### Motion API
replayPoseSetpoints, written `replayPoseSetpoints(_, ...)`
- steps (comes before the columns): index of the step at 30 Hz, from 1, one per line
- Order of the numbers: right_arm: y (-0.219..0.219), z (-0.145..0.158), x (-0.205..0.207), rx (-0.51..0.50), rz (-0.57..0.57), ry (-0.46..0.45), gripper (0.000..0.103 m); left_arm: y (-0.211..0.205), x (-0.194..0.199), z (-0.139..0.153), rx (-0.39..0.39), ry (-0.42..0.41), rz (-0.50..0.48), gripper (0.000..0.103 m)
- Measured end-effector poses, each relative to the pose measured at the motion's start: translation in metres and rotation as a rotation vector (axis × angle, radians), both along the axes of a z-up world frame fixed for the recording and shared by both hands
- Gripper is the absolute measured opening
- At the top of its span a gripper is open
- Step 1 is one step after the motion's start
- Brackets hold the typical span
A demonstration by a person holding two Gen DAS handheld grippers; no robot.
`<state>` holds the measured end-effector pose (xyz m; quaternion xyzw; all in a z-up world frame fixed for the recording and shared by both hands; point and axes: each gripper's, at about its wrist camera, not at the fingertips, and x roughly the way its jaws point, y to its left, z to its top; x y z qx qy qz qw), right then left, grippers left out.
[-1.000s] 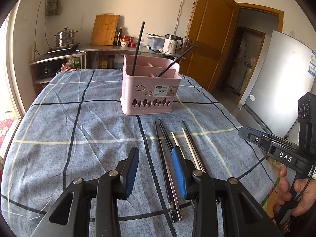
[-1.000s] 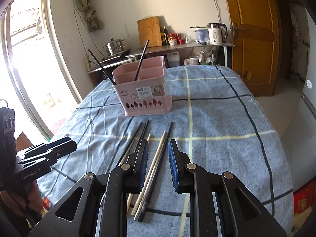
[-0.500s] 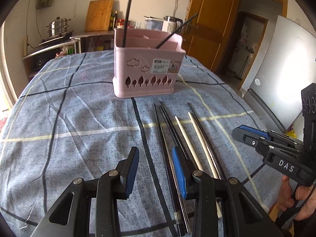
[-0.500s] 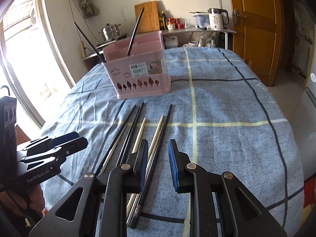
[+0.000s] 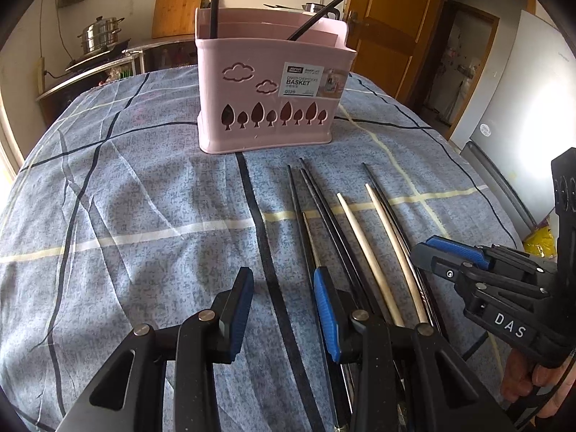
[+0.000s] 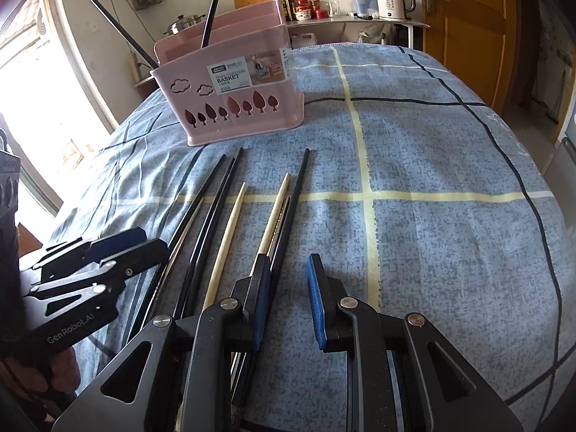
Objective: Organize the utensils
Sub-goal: 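Close the right gripper on another black chopstick while the left gripper grasps a black chopstick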
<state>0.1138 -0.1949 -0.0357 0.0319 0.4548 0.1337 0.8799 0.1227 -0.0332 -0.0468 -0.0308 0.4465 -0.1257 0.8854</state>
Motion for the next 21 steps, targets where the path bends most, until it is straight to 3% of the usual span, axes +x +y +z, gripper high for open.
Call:
replayPoseSetpoints(12, -0.009, -0.001, 0.001, -0.006, -0.021, 0.005, 0.022, 0.005, 0.004, -0.003, 0.071, -0.008, 0.04, 0.04)
replayPoseSetpoints(17, -0.011, -0.001, 0.002, -0.013, -0.025, 0.011, 0.022, 0.008, 0.007, 0.004, 0.0, 0.009, 0.033, 0.04)
replayPoseSetpoints(21, -0.012, -0.001, 0.002, -0.014, -0.023, 0.015, 0.022, -0.001, 0.027, 0.009, 0.015, -0.011, 0.017, 0.04)
